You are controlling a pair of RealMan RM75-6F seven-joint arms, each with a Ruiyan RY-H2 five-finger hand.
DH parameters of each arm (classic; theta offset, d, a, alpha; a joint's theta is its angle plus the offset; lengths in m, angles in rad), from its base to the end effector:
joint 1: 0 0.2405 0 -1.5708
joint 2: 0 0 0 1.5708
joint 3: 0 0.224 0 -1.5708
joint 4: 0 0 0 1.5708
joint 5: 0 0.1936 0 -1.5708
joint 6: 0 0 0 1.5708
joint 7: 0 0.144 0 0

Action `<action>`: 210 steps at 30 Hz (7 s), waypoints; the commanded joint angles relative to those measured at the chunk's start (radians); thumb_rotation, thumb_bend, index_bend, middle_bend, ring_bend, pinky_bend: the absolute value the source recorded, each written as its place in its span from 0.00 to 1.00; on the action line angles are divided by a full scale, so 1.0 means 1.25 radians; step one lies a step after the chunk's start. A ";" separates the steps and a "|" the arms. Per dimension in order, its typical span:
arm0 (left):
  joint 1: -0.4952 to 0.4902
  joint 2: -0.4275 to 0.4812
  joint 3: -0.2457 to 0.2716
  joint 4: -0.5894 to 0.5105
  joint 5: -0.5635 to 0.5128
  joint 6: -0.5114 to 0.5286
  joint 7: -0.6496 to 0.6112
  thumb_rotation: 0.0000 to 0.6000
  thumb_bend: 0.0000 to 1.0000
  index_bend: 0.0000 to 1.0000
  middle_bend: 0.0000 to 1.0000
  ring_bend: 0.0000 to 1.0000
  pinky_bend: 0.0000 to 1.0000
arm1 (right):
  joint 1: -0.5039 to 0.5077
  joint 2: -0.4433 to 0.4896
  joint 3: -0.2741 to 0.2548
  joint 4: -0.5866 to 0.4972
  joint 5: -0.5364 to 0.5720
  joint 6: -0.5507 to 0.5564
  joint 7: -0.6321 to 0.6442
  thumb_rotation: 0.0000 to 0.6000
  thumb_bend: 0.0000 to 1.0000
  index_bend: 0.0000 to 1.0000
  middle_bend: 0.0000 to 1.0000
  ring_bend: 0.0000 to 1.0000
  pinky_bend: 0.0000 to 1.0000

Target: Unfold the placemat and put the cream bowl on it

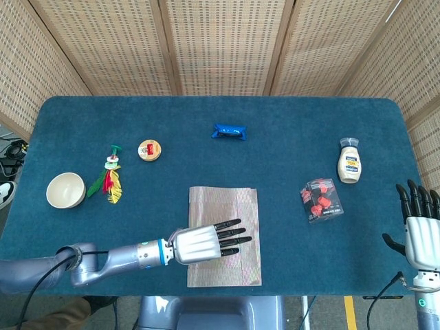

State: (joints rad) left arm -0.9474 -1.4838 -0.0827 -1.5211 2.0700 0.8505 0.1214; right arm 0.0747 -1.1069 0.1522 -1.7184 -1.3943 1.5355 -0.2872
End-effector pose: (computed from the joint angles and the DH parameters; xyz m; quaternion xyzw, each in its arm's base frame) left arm -0.0264 0.2401 -0.0242 -0.9066 0.0323 -0.4026 0.1225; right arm -0.2620 -0.1905 0.1810 0.5657 -0.3200 0.3491 0.6750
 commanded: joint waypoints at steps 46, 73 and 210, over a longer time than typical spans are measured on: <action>-0.356 -0.383 0.142 0.489 0.141 0.069 -0.116 1.00 0.45 0.41 0.00 0.00 0.00 | -0.002 0.024 0.018 0.002 0.064 -0.012 0.021 1.00 0.00 0.00 0.00 0.00 0.00; -0.393 -0.449 0.183 0.579 0.100 0.099 -0.121 1.00 0.45 0.43 0.00 0.00 0.00 | -0.001 0.029 0.016 -0.001 0.066 -0.014 0.029 1.00 0.00 0.00 0.00 0.00 0.00; 0.507 0.272 0.221 -0.248 -0.513 0.484 0.215 1.00 0.00 0.00 0.00 0.00 0.00 | 0.017 0.011 -0.062 -0.048 -0.057 -0.049 -0.022 1.00 0.00 0.00 0.00 0.00 0.00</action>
State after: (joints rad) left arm -0.3274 -1.1825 0.2136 -1.8254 1.3956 1.4165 0.4344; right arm 0.0947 -1.0918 0.0756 -1.7793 -1.4640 1.4761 -0.3136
